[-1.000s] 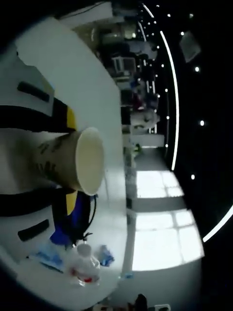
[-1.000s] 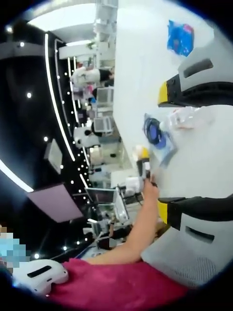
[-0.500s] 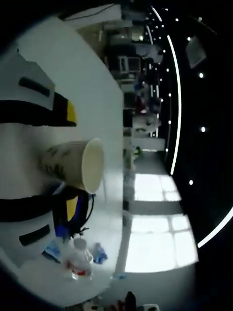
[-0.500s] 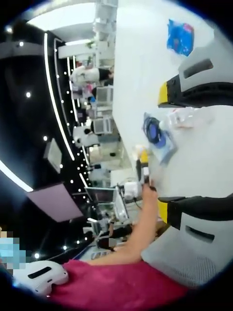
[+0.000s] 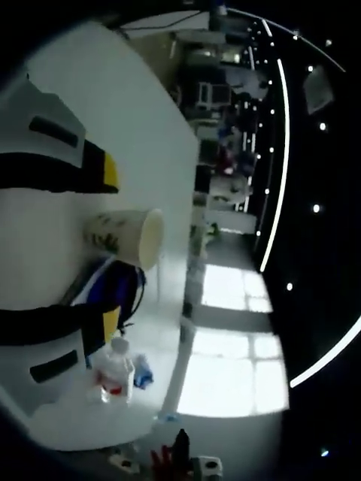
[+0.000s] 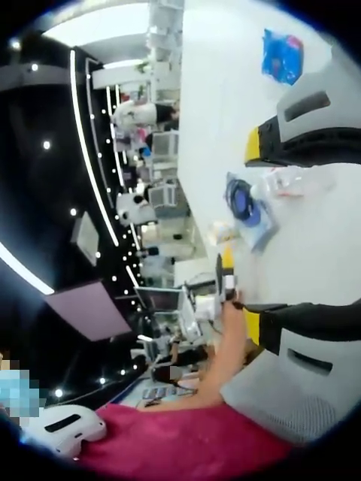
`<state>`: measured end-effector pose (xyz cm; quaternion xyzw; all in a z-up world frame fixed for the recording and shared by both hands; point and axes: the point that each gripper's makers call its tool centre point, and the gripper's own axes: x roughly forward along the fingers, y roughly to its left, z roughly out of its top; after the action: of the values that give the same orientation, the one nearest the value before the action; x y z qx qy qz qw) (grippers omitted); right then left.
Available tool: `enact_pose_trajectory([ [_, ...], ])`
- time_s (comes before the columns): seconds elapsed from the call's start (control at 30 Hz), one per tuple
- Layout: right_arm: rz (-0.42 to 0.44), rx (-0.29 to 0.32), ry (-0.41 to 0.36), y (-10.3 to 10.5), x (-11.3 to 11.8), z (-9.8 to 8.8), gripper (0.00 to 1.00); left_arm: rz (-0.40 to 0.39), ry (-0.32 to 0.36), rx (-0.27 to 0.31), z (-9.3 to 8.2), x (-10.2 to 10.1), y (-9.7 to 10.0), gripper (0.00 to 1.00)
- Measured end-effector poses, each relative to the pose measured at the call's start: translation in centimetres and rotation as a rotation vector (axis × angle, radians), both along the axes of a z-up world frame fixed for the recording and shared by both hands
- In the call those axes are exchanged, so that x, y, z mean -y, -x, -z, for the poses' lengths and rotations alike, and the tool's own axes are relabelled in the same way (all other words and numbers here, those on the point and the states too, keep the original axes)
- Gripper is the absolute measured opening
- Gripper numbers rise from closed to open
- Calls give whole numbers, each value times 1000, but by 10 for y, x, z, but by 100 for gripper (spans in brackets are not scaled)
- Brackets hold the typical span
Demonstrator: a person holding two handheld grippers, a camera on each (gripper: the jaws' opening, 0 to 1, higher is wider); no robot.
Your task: Arrange the tabletop items into an orderly group along one side of the table until the central work area is clear of visible clutter.
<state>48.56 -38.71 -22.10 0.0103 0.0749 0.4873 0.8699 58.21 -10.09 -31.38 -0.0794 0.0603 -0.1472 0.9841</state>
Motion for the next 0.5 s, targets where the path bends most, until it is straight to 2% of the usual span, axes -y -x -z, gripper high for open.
enact_pose_trajectory([
  [0.17,-6,2,-4,1,-2,-1,74,15,15,-3,-6,3,16,56],
  [0.5,-17,13,-11,3,-5,-5,73,113,2,12,-27,20,39,54],
])
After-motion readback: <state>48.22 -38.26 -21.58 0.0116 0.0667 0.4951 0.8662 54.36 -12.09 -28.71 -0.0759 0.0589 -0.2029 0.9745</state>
